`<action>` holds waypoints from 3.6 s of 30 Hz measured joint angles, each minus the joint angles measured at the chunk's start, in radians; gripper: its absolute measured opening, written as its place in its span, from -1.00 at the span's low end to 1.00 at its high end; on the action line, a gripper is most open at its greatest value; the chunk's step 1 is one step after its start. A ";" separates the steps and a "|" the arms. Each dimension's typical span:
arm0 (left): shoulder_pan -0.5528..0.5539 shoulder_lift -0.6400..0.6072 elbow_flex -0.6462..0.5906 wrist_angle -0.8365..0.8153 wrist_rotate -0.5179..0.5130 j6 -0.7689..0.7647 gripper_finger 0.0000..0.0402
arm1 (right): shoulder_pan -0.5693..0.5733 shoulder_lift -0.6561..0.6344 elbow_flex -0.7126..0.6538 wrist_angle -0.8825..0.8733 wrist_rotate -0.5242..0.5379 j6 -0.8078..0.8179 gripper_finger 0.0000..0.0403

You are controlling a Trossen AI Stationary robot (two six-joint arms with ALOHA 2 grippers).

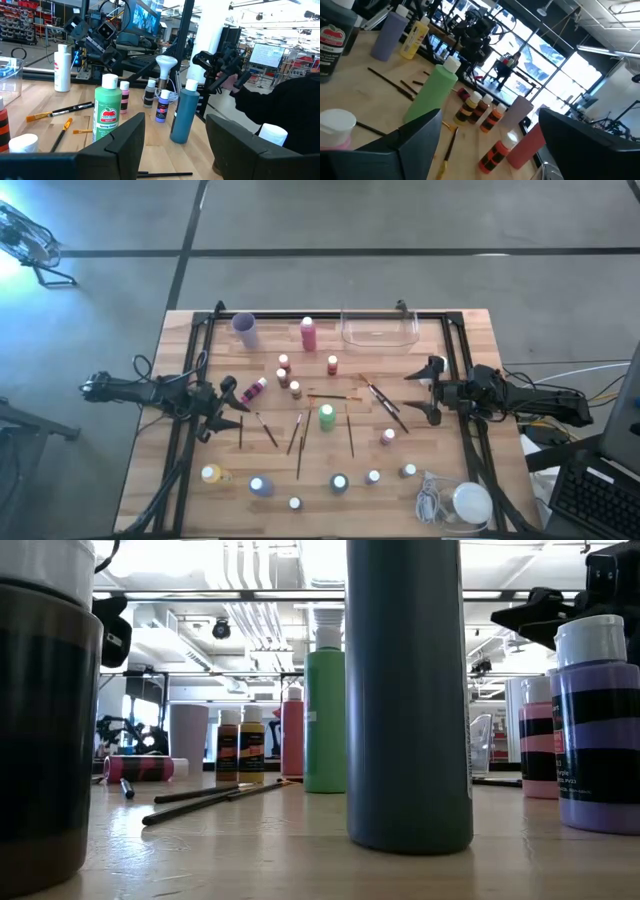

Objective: Pick & Place Paint Supplies
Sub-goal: Put the white paint bottle into the transparent bin

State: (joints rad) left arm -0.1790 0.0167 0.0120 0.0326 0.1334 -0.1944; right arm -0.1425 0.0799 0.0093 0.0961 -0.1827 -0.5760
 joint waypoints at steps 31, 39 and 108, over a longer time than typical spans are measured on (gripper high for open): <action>0.000 0.000 0.000 0.000 0.000 0.000 0.07 | 0.000 0.000 0.002 0.699 -0.001 0.430 0.55; 0.000 0.000 0.000 0.000 0.000 0.000 0.07 | 0.000 0.001 0.030 0.701 -0.004 0.403 0.48; 0.000 0.000 0.000 0.000 0.000 0.000 0.07 | 0.000 0.733 0.792 -1.394 0.672 1.408 0.33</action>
State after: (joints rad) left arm -0.1791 0.0170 0.0120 0.0322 0.1337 -0.1944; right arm -0.1429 0.8127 0.8017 -1.2977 0.4896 0.8318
